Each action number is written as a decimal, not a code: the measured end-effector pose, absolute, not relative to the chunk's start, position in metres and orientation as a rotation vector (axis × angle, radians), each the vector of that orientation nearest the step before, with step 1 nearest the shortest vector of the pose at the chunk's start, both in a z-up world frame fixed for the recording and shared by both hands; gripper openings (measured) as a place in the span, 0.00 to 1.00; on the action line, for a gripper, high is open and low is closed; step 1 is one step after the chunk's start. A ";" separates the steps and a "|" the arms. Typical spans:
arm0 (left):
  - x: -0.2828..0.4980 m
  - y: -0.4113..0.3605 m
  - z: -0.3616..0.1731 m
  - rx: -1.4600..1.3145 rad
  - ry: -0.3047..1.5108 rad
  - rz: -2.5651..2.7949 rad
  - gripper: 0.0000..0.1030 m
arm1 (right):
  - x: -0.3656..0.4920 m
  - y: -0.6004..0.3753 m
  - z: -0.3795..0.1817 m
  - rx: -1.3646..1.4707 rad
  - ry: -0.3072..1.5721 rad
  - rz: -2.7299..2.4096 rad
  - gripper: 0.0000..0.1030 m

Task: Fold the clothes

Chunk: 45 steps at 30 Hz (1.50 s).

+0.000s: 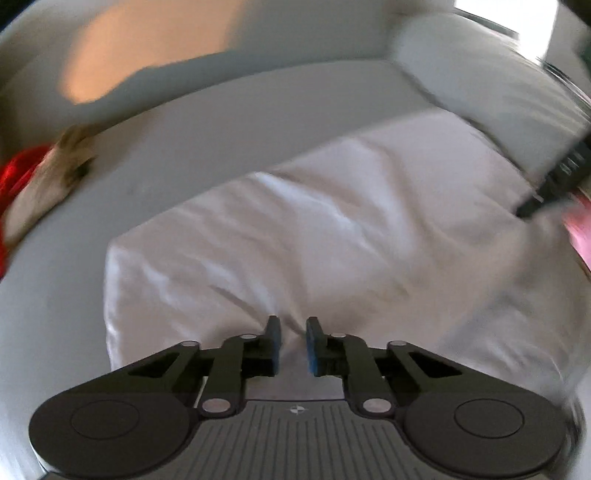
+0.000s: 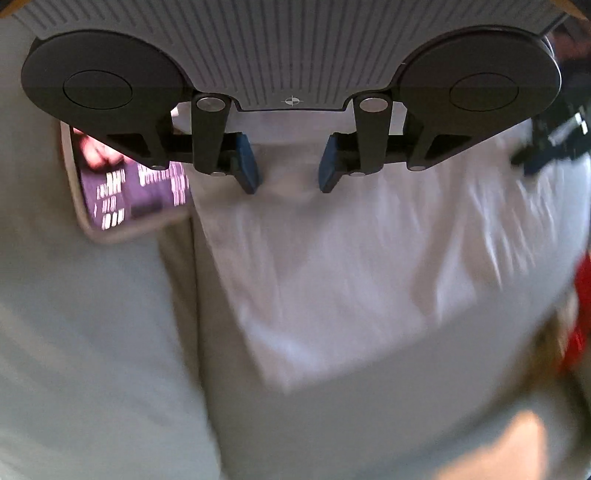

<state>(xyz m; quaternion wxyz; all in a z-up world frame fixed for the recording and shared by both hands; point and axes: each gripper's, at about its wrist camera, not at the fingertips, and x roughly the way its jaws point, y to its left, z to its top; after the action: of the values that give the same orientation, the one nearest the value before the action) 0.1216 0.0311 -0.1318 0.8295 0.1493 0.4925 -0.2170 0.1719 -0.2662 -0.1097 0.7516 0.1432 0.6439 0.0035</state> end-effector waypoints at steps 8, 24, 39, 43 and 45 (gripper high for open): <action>-0.009 0.081 -0.099 0.401 1.051 -0.701 0.15 | 0.067 -0.266 -0.049 0.176 1.485 0.306 0.56; 0.041 0.070 -0.149 0.115 0.874 -0.152 0.22 | 0.075 -0.201 -0.094 0.325 1.113 0.111 0.53; -0.023 0.149 -0.087 -0.288 0.756 -0.057 0.33 | -0.034 -0.190 -0.053 0.450 0.937 0.235 0.59; 0.031 0.168 -0.094 -0.317 0.758 -0.032 0.31 | -0.023 -0.173 -0.052 0.465 0.876 0.270 0.59; 0.067 0.183 -0.106 -0.388 0.781 -0.053 0.31 | -0.008 -0.163 -0.054 0.473 0.873 0.278 0.59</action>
<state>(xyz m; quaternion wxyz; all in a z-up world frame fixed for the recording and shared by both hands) 0.0668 0.1826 -0.1059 0.9061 -0.1880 0.3781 -0.0257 -0.0082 -0.1628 -0.0539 0.8699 0.2263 0.4176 0.1331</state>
